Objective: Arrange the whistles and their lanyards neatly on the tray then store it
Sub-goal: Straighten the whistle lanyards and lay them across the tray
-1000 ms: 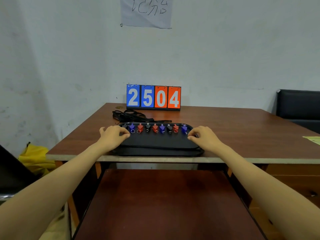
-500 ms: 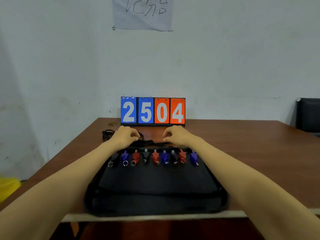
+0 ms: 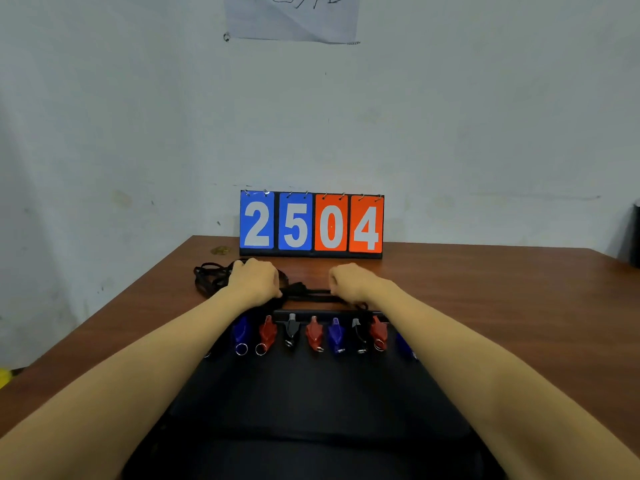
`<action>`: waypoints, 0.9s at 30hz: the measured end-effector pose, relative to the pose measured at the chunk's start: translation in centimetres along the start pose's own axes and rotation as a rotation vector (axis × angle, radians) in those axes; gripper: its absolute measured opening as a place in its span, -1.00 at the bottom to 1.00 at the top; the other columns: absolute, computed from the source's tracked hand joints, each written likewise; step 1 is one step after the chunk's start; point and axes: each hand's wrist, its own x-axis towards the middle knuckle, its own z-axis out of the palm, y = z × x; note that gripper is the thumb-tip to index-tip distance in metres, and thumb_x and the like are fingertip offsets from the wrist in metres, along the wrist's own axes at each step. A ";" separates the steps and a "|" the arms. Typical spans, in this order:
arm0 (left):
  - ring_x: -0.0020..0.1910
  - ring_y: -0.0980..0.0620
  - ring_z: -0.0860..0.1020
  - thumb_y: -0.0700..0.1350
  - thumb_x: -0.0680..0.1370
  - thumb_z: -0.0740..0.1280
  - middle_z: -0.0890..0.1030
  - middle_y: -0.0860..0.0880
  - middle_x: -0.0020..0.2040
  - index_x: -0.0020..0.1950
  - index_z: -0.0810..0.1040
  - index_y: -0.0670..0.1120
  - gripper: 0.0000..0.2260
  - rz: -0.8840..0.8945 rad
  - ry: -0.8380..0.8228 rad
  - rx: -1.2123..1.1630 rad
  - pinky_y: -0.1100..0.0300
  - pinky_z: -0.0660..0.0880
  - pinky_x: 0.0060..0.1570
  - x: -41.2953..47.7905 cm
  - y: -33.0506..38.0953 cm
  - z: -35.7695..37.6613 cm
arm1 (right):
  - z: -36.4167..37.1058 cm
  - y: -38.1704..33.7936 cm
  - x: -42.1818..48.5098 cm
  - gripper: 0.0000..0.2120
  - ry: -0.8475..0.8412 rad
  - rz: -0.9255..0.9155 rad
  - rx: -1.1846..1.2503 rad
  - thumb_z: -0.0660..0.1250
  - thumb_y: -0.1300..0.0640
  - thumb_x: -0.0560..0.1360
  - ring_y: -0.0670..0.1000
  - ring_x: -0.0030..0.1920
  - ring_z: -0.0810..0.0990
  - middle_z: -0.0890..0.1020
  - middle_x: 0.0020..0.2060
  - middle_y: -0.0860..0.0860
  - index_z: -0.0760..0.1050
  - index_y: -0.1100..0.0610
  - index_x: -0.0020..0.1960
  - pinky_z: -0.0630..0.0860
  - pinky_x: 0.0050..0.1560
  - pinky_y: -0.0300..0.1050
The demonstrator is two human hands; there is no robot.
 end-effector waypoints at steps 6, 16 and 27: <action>0.20 -0.11 0.41 0.00 0.51 0.33 0.55 -0.08 0.11 0.07 0.57 -0.06 -0.80 -0.128 0.000 0.117 -0.05 0.26 0.27 -0.6 -0.6 -0.5 | -4.0 1.4 -1.5 -0.87 0.477 0.025 0.261 0.12 0.17 0.61 0.09 -0.15 0.55 0.59 -0.08 0.13 0.42 0.18 0.05 0.50 -0.15 -0.07; 0.09 0.07 0.53 0.05 0.58 0.23 0.62 0.05 0.06 0.15 0.55 0.02 -0.78 0.229 0.213 -0.764 -0.09 0.33 0.30 -1.6 6.3 -6.7 | -11.1 -1.5 -6.2 -0.94 0.669 -0.217 0.622 0.19 0.21 0.57 -0.09 -0.16 0.52 0.59 -0.20 -0.03 0.44 0.12 -0.04 0.41 -0.23 -0.42; 0.13 -0.11 0.47 0.05 0.59 0.22 0.60 -0.09 0.00 0.12 0.62 -0.09 -0.71 0.008 0.477 -0.411 0.06 0.30 0.11 -5.8 6.1 -14.2 | -15.4 1.0 -11.6 -0.84 0.832 0.033 0.680 0.12 0.23 0.60 -0.01 -0.16 0.48 0.57 -0.07 0.07 0.45 0.22 0.10 0.36 -0.38 -0.30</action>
